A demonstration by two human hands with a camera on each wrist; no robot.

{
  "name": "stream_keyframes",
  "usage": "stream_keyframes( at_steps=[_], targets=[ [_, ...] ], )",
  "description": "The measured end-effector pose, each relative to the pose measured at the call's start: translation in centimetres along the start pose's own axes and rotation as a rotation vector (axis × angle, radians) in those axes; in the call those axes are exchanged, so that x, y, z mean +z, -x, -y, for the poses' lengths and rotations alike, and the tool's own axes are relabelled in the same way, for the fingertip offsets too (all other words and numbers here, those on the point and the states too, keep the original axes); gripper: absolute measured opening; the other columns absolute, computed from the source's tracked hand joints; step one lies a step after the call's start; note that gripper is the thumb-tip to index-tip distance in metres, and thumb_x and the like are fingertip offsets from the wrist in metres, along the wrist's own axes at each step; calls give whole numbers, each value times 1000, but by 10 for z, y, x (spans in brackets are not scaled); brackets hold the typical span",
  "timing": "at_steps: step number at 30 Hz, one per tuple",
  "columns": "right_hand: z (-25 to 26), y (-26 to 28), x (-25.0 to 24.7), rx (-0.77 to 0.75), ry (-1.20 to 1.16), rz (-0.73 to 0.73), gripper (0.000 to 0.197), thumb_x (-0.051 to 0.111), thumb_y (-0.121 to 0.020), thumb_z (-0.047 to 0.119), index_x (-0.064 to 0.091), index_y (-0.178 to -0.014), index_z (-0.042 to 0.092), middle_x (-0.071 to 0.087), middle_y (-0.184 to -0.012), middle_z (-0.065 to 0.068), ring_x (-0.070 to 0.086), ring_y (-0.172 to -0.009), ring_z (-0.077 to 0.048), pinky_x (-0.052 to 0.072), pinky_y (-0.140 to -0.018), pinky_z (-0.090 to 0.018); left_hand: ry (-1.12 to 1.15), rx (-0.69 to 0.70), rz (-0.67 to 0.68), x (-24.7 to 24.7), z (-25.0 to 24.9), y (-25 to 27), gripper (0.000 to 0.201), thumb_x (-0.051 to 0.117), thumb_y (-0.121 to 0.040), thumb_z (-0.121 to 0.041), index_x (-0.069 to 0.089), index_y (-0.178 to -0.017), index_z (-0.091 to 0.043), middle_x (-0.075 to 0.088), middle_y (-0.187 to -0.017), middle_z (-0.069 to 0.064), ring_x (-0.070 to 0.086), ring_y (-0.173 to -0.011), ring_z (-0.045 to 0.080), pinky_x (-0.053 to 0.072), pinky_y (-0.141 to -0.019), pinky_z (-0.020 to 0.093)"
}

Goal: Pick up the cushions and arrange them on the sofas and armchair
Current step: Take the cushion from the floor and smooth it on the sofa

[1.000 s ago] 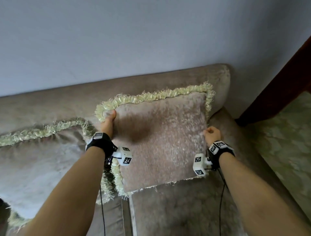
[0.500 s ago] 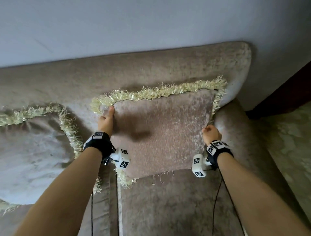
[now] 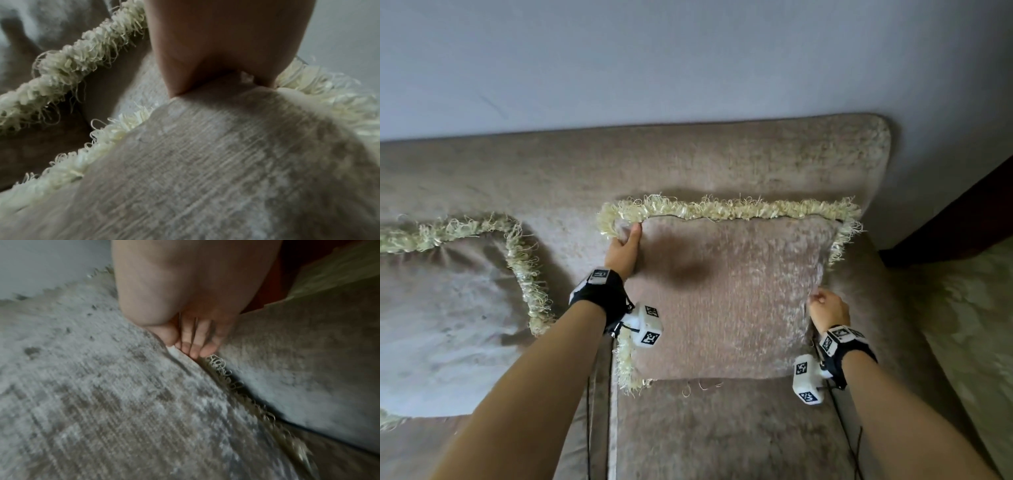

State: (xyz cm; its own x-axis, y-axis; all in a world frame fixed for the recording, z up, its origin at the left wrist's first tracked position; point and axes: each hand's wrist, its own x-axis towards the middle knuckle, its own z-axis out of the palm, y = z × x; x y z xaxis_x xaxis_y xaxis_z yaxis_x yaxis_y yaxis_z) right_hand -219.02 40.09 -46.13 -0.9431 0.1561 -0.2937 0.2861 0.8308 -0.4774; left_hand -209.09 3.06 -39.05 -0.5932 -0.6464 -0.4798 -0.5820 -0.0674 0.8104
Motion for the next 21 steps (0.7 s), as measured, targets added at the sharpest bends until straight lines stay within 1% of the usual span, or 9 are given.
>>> stream_keyframes(
  at_steps=[5,8,10,11,13,15,17,19,21],
  targets=[
    [1,-16,-2,-101,131,70,22,44,-94,14,66,-99,9,69,-103,-18,62,-95,-35,50,-77,-35,-174,51,-140,-8,9,-6,67,43,-93,-60,51,-129,-3,57,-129,15,54,-118,32,40,-96,36],
    [9,-12,3,-49,95,52,21,49,-89,17,62,-101,5,65,-107,-18,61,-97,-36,50,-76,-37,-286,70,-199,-19,8,-5,60,46,-94,-53,47,-126,-2,58,-124,19,56,-112,36,43,-93,40],
    [26,-3,-2,-61,-4,-155,31,54,-85,14,55,-114,3,54,-122,-18,55,-110,-36,49,-89,-47,-421,87,-378,-16,-1,-1,54,48,-95,-41,36,-131,-4,48,-131,21,48,-119,39,39,-98,46],
    [39,4,-9,-133,-46,-303,31,56,-86,13,53,-116,4,51,-126,-17,51,-115,-34,47,-94,-48,-505,139,-504,-10,-9,8,51,47,-94,-34,34,-134,-4,42,-134,21,44,-121,39,36,-99,47],
    [71,24,-24,-406,-56,-502,25,53,-90,13,52,-114,7,49,-130,-14,48,-120,-29,43,-102,-43,-590,445,-619,12,-24,35,50,44,-92,-24,33,-138,-6,36,-141,18,37,-129,35,30,-107,44],
    [105,50,-22,-682,-21,-540,29,49,-93,14,51,-121,9,46,-137,-11,43,-128,-24,36,-110,-41,-696,898,-440,48,-32,70,54,40,-96,-25,29,-146,-8,27,-154,14,25,-142,28,18,-117,41],
    [131,69,-1,-882,10,-481,47,51,-92,18,40,-137,8,39,-147,-11,35,-137,-23,28,-116,-40,-827,1196,-184,90,-29,93,56,32,-97,-26,25,-151,-12,19,-159,7,15,-148,19,12,-120,43],
    [134,68,35,-984,130,-437,60,46,-94,31,28,-147,9,32,-154,-10,28,-143,-22,20,-118,-42,-881,1223,-101,117,-11,86,60,25,-94,-27,22,-153,-16,16,-161,1,11,-149,14,9,-121,41],
    [127,33,52,-954,238,-481,61,31,-96,39,26,-152,15,22,-159,-4,16,-148,-17,13,-120,-45,-924,1183,-193,112,3,46,58,21,-97,-33,22,-153,-21,13,-161,-2,11,-149,14,9,-121,39]
  ],
)
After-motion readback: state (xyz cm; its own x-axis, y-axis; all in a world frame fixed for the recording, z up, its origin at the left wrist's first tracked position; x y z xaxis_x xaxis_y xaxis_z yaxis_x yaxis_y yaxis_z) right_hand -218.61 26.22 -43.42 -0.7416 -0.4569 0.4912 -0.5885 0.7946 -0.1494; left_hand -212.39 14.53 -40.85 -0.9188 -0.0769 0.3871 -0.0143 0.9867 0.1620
